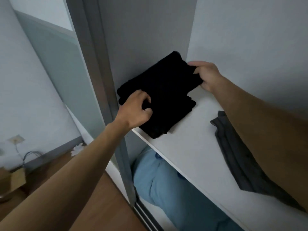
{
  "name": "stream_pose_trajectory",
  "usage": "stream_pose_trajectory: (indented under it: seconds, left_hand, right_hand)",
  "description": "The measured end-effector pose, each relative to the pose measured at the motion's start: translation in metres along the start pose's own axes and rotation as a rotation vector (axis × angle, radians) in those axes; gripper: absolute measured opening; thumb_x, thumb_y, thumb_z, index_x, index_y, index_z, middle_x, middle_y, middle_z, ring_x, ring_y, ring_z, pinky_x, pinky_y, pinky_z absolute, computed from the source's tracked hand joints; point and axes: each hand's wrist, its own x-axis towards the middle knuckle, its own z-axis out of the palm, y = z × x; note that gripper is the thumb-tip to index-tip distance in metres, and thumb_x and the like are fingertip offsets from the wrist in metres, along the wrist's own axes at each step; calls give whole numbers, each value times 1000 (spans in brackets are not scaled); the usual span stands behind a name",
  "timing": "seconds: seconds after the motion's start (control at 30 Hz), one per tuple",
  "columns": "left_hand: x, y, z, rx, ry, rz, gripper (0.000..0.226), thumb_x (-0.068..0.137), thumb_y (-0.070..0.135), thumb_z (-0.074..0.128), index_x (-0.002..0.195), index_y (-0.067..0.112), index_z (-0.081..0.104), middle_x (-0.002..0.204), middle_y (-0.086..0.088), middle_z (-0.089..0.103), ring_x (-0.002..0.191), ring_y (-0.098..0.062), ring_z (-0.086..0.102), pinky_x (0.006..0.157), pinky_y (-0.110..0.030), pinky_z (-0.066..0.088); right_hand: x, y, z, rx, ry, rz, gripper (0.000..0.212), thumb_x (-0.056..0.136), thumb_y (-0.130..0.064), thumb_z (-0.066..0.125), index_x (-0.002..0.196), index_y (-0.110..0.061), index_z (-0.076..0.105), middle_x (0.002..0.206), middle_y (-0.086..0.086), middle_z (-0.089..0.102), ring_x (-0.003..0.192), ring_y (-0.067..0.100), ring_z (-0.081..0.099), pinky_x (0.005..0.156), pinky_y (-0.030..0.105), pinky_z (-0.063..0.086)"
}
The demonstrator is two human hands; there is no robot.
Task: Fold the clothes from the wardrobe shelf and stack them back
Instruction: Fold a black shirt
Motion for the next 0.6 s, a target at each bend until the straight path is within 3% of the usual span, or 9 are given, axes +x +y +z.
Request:
stream_pose_trajectory:
  seconds: [0.07,0.13,0.2,0.27,0.37,0.6]
  left_hand:
    - [1,-1,6,126,-53,-164,42,72,42,38,99,25,66,112,5,63,111,-21,56,93,-39,38]
    - [12,2,9,322,161,-164,43,78,46,34,95,25,68,102,3,67,101,-23,57,86,-40,29]
    - [32,6,12,439,255,-121,46,83,49,37,106,24,67,112,-2,64,111,-26,53,91,-43,30]
    - [48,4,19,445,75,-137,52,89,49,43,134,25,55,141,-4,50,136,-25,38,107,-49,24]
    - [48,-11,41,377,-84,-218,57,97,46,43,150,27,35,160,-1,27,151,-21,14,119,-51,11]
    - [56,-21,44,304,-140,-255,57,96,46,41,151,31,32,161,1,23,152,-21,11,120,-52,11]
  right_hand:
    - [16,24,13,-540,28,-5,17,93,-2,52,92,-2,69,102,10,63,104,25,61,86,28,48]
    - [19,48,31,-683,-36,-85,30,98,-26,52,117,-8,66,124,11,63,123,28,56,98,30,43]
    - [17,62,50,-739,-169,-155,54,99,-50,38,145,-23,48,150,4,49,138,28,44,114,43,33]
    - [22,73,61,-806,-238,-150,65,95,-62,23,153,-32,32,158,0,37,144,28,36,116,50,27]
    - [32,86,63,-850,-268,-111,73,90,-71,16,154,-37,24,161,-2,33,145,30,34,115,52,28]
    - [27,86,62,-878,-261,-45,64,98,-64,22,155,-35,24,160,2,33,145,34,32,118,53,25]
